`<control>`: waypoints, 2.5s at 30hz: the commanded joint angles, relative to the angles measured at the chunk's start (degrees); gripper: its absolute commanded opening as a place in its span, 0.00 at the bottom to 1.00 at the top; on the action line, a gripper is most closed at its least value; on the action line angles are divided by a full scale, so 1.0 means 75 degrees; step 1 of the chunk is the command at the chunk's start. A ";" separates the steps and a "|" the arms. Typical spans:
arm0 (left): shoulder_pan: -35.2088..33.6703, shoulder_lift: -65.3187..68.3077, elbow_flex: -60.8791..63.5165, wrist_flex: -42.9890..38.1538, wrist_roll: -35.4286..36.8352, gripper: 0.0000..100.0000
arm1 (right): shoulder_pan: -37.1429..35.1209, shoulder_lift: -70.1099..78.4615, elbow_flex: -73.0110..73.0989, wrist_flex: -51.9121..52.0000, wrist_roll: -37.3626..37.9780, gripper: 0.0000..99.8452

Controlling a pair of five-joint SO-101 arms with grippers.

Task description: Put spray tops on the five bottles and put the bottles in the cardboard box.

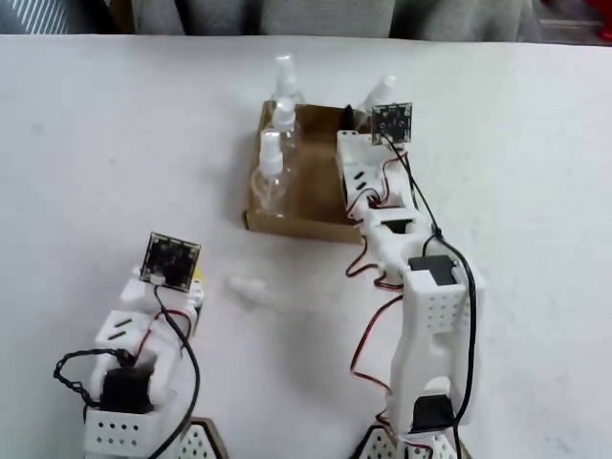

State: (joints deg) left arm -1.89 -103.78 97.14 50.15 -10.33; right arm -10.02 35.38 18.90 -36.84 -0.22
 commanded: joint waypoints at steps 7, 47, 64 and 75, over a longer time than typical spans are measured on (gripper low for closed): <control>-0.0041 0.0018 -0.0012 0.0012 -0.0059 0.02 | 0.0076 -0.1635 0.0680 -0.0111 -0.0105 0.25; -0.0053 0.0018 -0.0012 -0.0023 -0.0059 0.02 | 0.0486 -0.9067 0.3563 0.3979 -0.0035 0.25; -0.0064 0.0029 -0.0012 0.0035 -0.0059 0.02 | 0.1694 -1.2431 0.3563 1.1903 0.2661 0.25; -0.0064 0.0029 -0.0012 0.0035 -0.0059 0.02 | 0.1682 -0.9395 0.2954 1.4330 0.3985 0.25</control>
State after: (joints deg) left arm -1.89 -103.78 97.14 50.15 -10.33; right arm 2.02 -46.20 46.15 68.66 28.53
